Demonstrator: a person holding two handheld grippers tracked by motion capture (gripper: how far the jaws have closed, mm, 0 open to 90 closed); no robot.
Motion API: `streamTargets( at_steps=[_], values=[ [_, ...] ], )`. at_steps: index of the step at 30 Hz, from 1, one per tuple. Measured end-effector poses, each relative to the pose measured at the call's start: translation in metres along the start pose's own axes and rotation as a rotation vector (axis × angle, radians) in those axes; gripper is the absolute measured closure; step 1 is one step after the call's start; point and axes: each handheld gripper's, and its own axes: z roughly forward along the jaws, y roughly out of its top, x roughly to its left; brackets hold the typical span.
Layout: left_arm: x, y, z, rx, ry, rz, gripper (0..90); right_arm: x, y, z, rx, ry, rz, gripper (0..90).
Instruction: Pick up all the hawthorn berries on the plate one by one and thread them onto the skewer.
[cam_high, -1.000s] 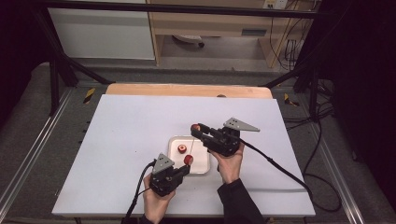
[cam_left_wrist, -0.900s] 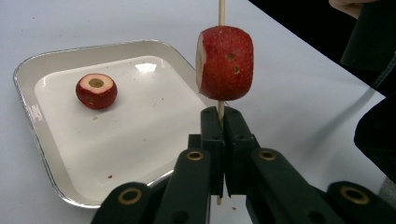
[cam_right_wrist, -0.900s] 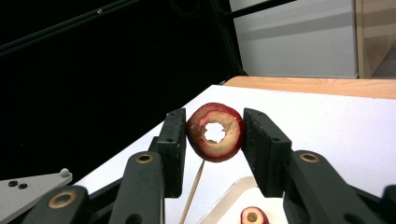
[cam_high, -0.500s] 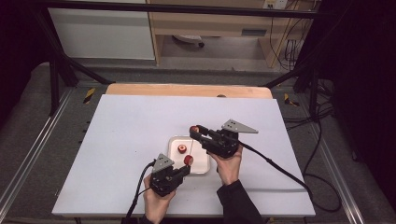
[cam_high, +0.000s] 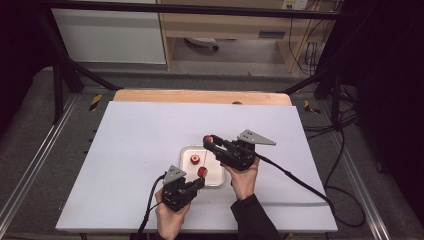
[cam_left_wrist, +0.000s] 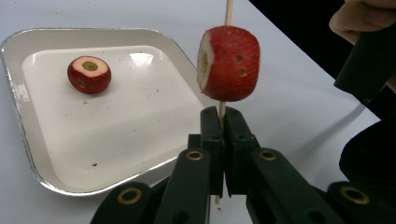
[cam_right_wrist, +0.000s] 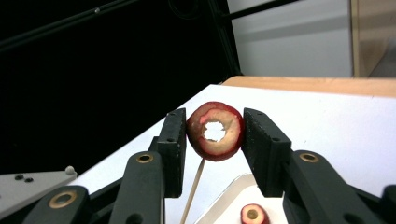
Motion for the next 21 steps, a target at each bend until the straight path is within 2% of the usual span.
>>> streamTargets(
  at_steps=[3,8,21],
  values=[
    [0.0011,0.0011,-0.0030,-0.011,0.006,-0.001,88.3,-0.0021,0.0030,0.0005,0.008,0.007,0.050,61.5],
    [0.0023,0.0017,-0.0039,-0.006,0.009,-0.001,88.4,-0.0025,0.0044,0.0004,0.021,0.010,0.088,61.5],
    [0.0011,0.0014,-0.0025,0.025,0.043,0.084,88.6,-0.0040,0.0043,0.0001,0.068,0.037,0.060,61.8]
  ],
)
